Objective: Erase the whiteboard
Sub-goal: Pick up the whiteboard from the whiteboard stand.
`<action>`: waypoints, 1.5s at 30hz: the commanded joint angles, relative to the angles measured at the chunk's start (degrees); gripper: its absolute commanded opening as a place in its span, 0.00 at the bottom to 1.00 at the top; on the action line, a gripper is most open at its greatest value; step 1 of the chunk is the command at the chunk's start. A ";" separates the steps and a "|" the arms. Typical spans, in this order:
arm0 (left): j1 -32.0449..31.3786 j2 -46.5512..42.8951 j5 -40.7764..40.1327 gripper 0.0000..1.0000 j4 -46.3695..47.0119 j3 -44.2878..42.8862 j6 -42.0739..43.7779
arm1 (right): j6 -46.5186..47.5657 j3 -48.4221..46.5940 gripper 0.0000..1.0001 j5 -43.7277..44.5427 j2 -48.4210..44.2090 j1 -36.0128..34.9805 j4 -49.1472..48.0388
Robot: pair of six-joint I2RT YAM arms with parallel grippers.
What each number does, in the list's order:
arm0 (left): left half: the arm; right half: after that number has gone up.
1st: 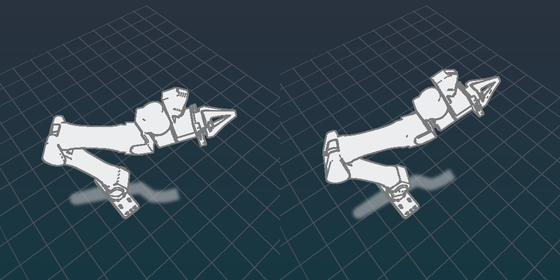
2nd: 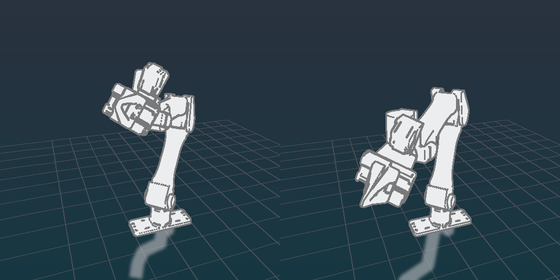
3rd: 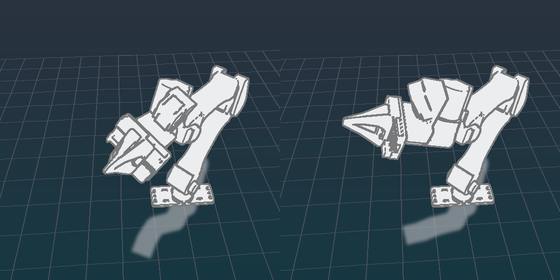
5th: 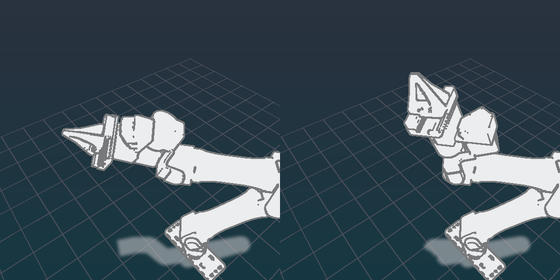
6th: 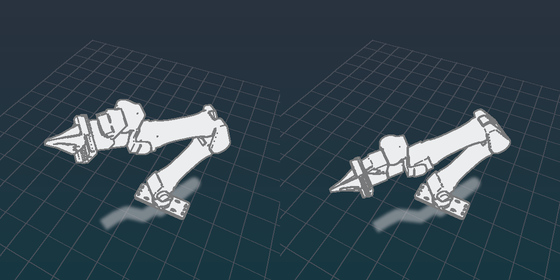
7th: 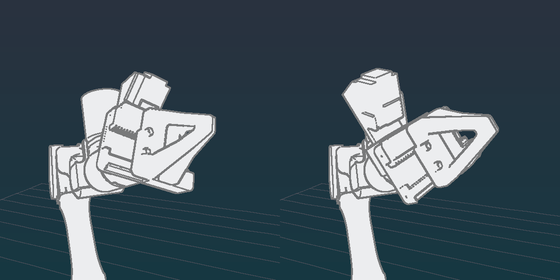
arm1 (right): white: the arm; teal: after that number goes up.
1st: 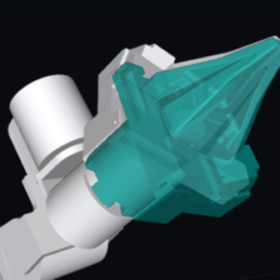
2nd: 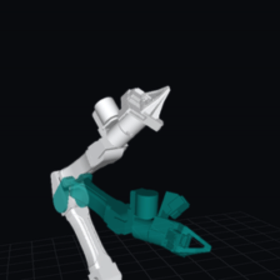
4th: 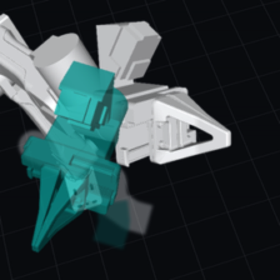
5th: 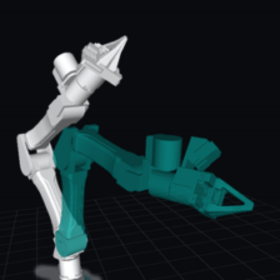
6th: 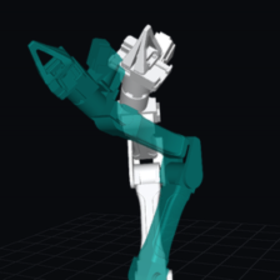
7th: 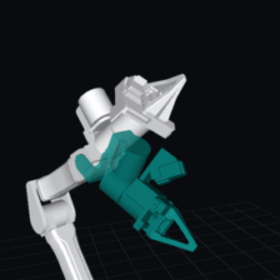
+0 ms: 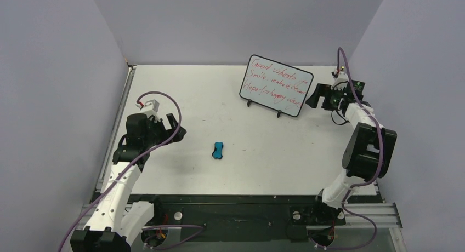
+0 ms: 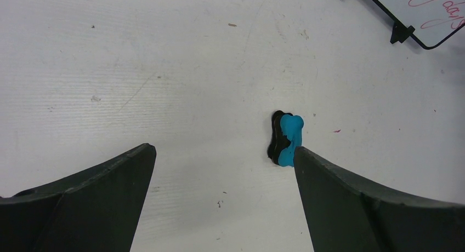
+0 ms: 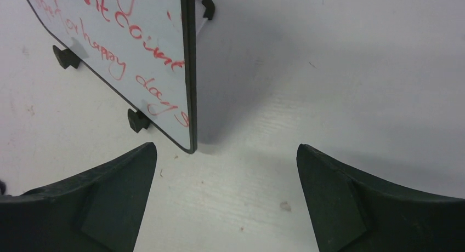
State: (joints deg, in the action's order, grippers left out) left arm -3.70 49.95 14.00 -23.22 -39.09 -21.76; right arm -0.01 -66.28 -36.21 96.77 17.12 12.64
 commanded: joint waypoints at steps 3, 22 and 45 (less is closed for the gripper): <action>0.20 0.59 0.12 0.97 2.71 -1.06 1.38 | 1.70 -7.29 0.92 -13.42 7.42 -1.77 -9.50; 1.77 2.82 2.38 0.95 3.31 -1.24 1.31 | -10.92 -14.28 0.60 -22.96 20.41 -4.11 -23.39; 2.12 3.93 4.43 0.94 3.81 -1.24 1.30 | -19.66 -13.90 0.53 -30.64 21.86 -0.96 -33.37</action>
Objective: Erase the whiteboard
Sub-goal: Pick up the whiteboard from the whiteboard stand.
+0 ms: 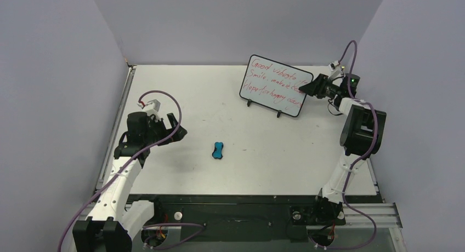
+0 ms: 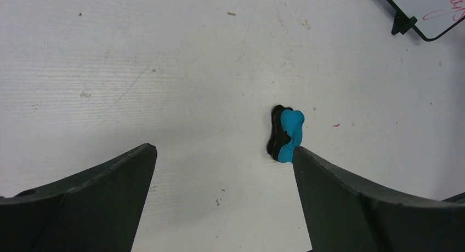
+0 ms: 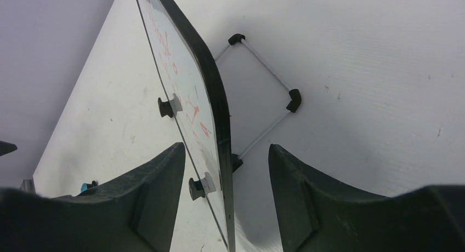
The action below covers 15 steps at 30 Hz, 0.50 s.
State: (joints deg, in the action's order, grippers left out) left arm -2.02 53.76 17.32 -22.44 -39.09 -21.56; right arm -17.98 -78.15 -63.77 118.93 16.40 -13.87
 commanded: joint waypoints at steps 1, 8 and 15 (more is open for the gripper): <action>0.44 0.19 1.12 0.94 3.10 -1.22 1.13 | -3.95 -1.90 0.53 -3.39 -0.25 -0.23 -8.18; 0.52 0.46 1.40 0.94 3.11 -1.19 1.13 | -20.84 -0.94 0.41 -5.27 2.09 -0.23 -27.28; 0.61 0.58 1.69 0.94 3.20 -1.21 1.17 | -27.60 -0.06 0.39 -6.00 3.76 -0.10 -36.11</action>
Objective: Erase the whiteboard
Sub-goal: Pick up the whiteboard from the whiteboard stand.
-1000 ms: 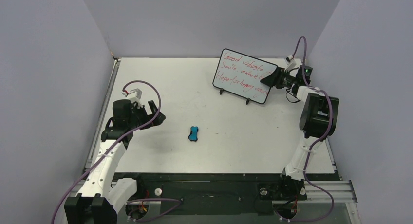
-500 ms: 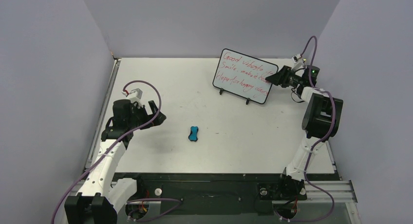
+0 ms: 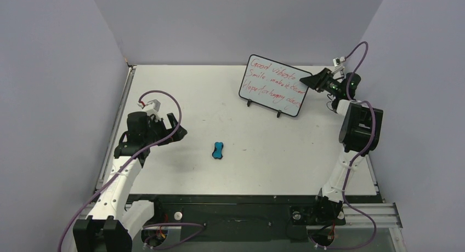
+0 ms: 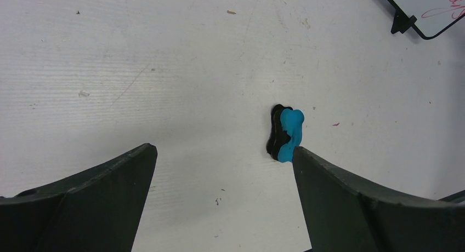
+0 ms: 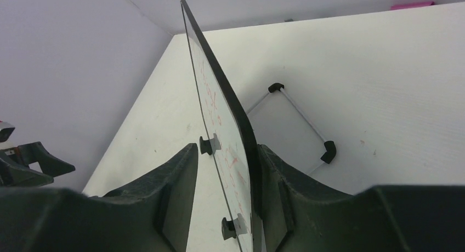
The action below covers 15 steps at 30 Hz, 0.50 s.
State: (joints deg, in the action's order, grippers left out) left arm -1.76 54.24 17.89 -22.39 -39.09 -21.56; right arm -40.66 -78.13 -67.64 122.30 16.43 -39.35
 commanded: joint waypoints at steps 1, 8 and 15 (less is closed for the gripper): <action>0.42 0.17 1.21 0.94 3.19 -1.20 1.10 | -4.87 0.13 0.39 -2.03 0.48 -0.06 -10.64; 0.43 0.07 1.25 0.93 3.19 -1.18 1.09 | 1.30 0.81 0.39 -1.25 0.55 1.13 -3.65; 0.52 -0.01 1.24 0.94 3.07 -1.23 1.18 | 24.39 -2.41 0.39 0.91 -1.08 1.81 24.89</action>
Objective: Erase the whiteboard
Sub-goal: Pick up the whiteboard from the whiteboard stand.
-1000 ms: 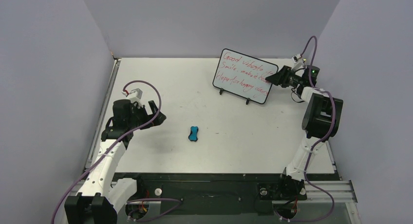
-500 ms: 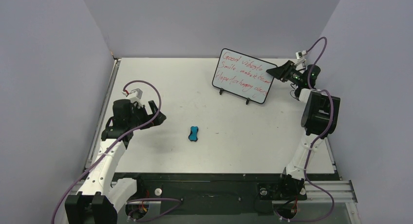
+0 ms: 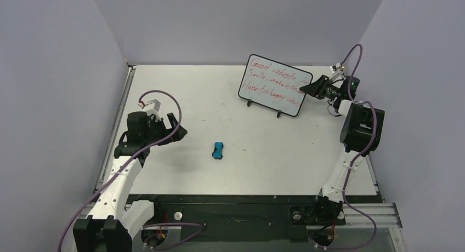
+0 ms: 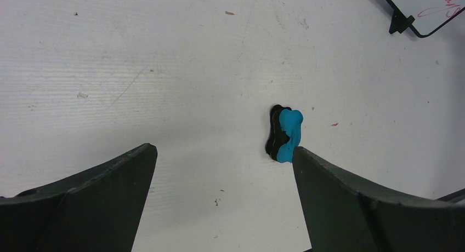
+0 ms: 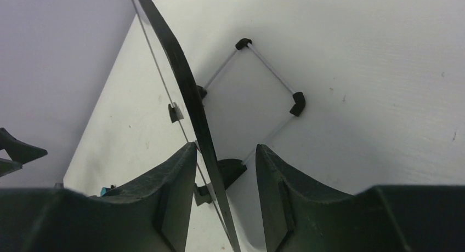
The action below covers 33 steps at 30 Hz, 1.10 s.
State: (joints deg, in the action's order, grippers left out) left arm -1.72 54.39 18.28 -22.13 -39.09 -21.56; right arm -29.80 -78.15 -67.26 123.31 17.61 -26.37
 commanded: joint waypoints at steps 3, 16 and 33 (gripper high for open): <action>0.48 -0.21 0.93 0.93 2.81 -1.23 1.24 | 12.61 -2.02 0.39 0.40 -2.26 0.79 10.96; 0.49 0.30 1.22 0.93 2.90 -1.20 1.16 | -35.40 0.84 0.37 -3.45 3.13 0.36 -46.12; 0.56 0.49 1.20 0.93 2.79 -1.19 1.13 | -14.84 0.49 0.37 0.37 0.59 0.54 -22.76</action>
State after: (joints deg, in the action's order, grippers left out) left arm -1.65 54.89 18.39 -22.00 -39.09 -21.56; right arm -67.53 -77.67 -70.28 131.20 17.98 -69.19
